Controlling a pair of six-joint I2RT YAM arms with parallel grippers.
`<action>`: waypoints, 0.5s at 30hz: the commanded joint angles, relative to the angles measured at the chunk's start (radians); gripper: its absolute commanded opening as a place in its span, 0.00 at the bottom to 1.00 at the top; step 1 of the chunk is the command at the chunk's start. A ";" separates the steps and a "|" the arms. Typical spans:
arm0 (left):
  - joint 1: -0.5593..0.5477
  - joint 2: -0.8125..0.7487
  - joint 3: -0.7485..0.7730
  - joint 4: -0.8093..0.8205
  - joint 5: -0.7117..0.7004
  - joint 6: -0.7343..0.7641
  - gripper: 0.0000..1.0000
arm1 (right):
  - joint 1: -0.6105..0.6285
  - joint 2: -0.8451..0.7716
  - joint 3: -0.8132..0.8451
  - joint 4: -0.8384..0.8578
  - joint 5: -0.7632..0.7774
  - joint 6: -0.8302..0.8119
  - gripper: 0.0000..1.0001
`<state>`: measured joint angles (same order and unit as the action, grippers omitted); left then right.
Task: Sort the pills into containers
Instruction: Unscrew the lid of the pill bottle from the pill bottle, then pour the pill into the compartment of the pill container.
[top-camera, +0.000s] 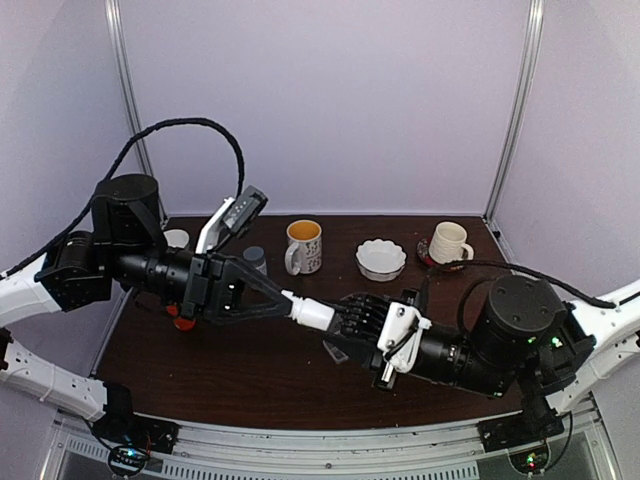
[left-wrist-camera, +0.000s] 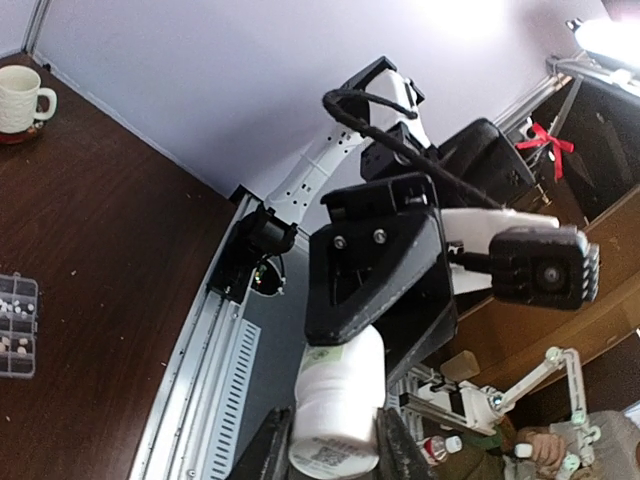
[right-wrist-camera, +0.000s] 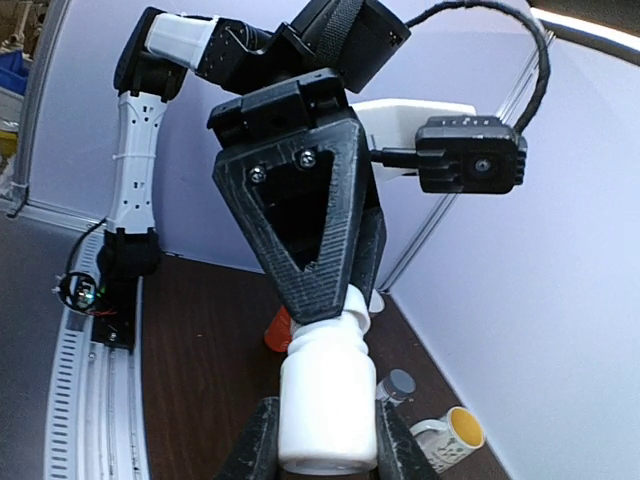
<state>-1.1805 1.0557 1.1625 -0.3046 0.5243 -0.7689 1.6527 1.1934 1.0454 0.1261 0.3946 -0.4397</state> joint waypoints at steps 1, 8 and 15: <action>0.004 -0.013 0.011 0.158 0.030 -0.190 0.00 | 0.057 0.006 -0.053 0.049 0.287 -0.234 0.00; 0.002 -0.008 0.011 0.222 0.041 -0.260 0.00 | 0.092 0.000 -0.101 0.158 0.369 -0.307 0.00; 0.004 -0.035 0.034 0.089 -0.079 -0.102 0.00 | 0.068 -0.133 -0.230 0.274 0.249 -0.114 0.00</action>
<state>-1.1790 1.0519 1.1679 -0.1818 0.5201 -0.9520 1.7359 1.1549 0.8948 0.2768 0.6891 -0.6739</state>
